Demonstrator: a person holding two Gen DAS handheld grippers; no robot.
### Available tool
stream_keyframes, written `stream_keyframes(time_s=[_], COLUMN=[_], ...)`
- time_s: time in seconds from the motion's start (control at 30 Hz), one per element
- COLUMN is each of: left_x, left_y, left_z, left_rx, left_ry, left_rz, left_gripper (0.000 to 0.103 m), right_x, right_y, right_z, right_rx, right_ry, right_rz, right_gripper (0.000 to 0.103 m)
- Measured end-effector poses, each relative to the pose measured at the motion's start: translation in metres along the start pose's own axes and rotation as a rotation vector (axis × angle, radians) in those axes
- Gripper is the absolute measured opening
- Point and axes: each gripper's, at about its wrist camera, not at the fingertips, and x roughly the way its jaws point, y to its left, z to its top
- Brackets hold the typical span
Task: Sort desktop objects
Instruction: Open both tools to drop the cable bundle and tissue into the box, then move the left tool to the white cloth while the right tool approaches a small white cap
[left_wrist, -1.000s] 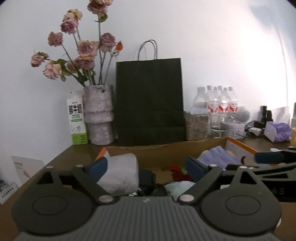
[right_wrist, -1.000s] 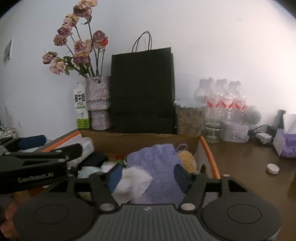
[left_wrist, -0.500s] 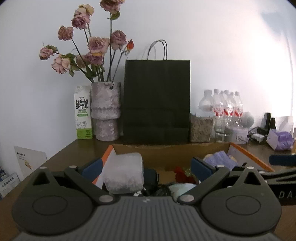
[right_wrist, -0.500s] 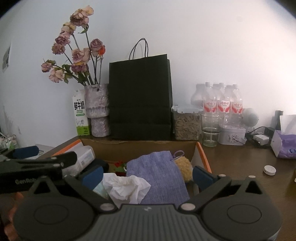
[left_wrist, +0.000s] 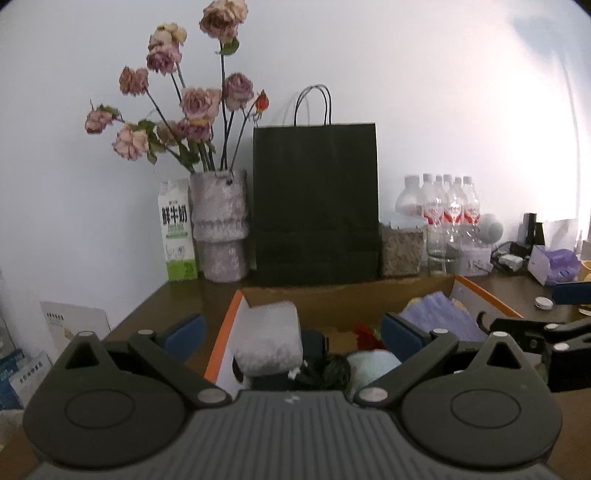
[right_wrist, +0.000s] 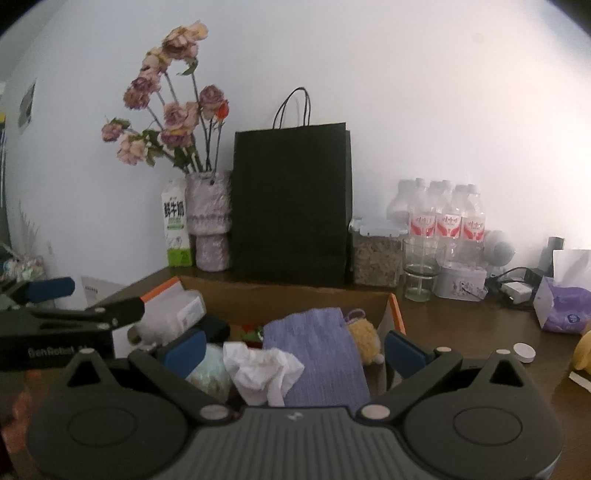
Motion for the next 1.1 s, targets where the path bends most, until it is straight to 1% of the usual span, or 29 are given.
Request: stream_keyframes(time_s=[0.13,0.23,0.33,0.5,0.7,0.83,0.93,1.1], left_x=[-0.007,-0.01,-0.015,-0.016,-0.014,-0.008,-0.002,0.006], left_y=[0.006,0.006,0.005,0.005,0.001,0.0,-0.001,-0.005], left_z=[0.001,-0.002,-0.008,-0.021,-0.045,-0.057,-0.062,-0.068], left_rx=[-0.017,0.0,0.014,0.012,0.03,0.019,0.011,0.014], left_ry=[0.068,0.117,0.149,0.214,0.275,0.318,0.344,0.373], left_rz=[-0.028,-0.046,-0.053,-0.083,-0.092,-0.095,-0.093,-0.1], left_gripper=[0.103,0.103,0.103,0.103,0.103,0.103,0.103,0.103], right_x=[-0.012,-0.018,-0.023,-0.026,-0.021,-0.015,-0.008,0.003], right_y=[-0.001,-0.002,-0.002,-0.008,-0.018,-0.023,-0.027,-0.033], right_z=[-0.003,-0.008,-0.015,-0.03,-0.053,-0.064,-0.07,-0.079], right_rx=[-0.014,-0.034,-0.057,-0.059,-0.036,-0.026,-0.019,-0.004], right_ry=[0.062,0.11,0.148,0.197,0.259,0.294,0.319,0.354], right_rz=[0.013,0.021,0.018,0.008,-0.006,-0.016,-0.033,-0.036], right_gripper=[0.103,0.103,0.103,0.103,0.103,0.103,0.103,0.101])
